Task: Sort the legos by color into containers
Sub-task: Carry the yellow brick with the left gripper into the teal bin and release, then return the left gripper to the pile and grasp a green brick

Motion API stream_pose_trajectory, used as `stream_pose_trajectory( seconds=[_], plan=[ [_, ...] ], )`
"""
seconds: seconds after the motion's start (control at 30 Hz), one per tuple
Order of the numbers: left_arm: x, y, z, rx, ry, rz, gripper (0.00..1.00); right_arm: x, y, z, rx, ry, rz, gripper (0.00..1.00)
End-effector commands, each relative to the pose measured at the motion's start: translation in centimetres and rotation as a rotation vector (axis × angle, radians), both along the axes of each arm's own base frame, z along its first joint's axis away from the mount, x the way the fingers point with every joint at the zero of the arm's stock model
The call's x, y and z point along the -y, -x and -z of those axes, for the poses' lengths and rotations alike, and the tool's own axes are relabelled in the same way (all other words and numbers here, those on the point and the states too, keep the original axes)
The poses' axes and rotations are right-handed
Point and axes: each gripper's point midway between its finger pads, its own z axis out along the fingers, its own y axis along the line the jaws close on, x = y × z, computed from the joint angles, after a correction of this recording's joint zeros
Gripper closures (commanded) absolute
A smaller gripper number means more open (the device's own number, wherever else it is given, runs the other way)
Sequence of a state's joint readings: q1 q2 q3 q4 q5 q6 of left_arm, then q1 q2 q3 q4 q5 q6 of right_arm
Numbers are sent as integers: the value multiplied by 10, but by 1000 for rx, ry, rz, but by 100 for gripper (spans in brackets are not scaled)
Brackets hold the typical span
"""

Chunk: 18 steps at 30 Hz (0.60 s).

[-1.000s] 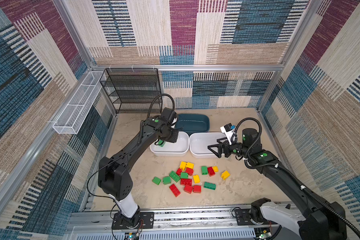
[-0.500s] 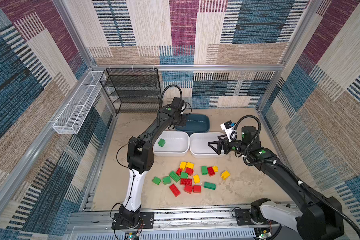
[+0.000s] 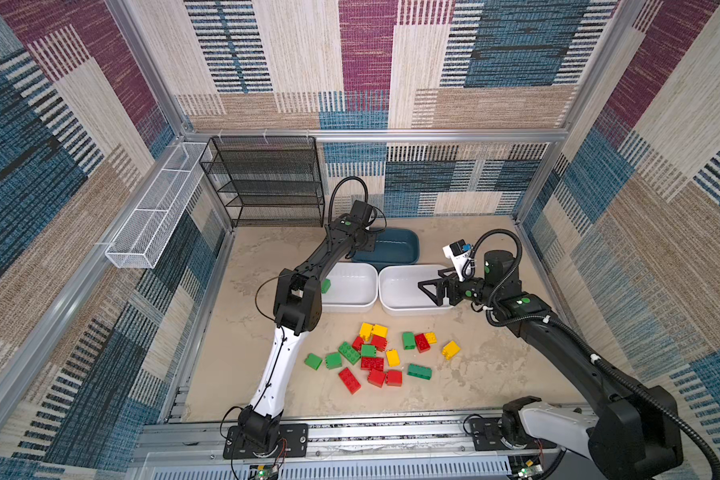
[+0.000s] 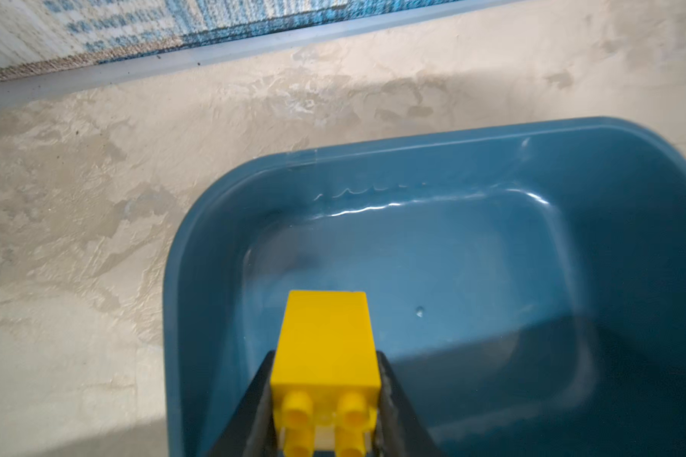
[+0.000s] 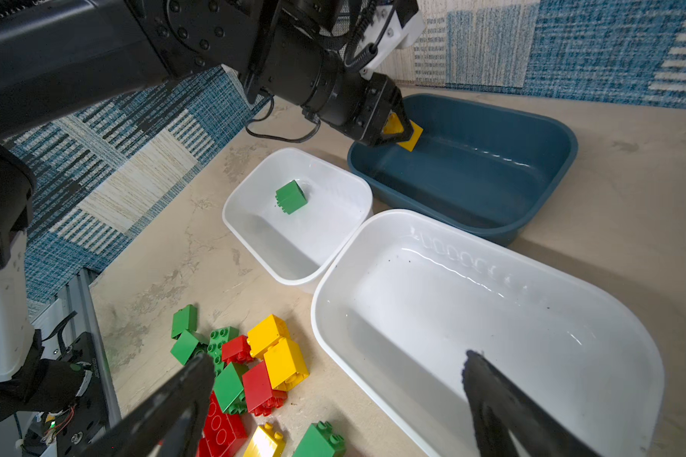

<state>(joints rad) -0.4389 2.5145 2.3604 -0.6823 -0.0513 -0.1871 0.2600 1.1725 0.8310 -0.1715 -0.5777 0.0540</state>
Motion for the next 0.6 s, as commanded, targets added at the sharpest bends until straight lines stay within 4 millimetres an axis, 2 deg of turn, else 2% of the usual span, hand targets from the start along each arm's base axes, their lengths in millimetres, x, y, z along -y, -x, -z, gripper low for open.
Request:
stream_pose_trajectory(
  seconds=[0.0,0.13,0.27,0.37,0.47,0.57],
  plan=[
    [-3,-9,-8,46,-25,1,59,-2,-2,-6,22,-13,-14,1],
    [-3,-5,-31,72,-12,6,45,-3,0,-8,23,-18,-18,1],
    [-4,10,-61,83,5,29,38,-3,4,-14,29,-29,-23,1],
    [-14,38,-75,33,3,35,35,-5,9,-19,30,-43,-44,1],
    [-26,77,-83,-13,5,39,32,-7,15,-22,27,-56,-64,1],
    [-46,120,-79,-70,-11,18,32,-9,20,-22,24,-65,-84,1]
  ],
)
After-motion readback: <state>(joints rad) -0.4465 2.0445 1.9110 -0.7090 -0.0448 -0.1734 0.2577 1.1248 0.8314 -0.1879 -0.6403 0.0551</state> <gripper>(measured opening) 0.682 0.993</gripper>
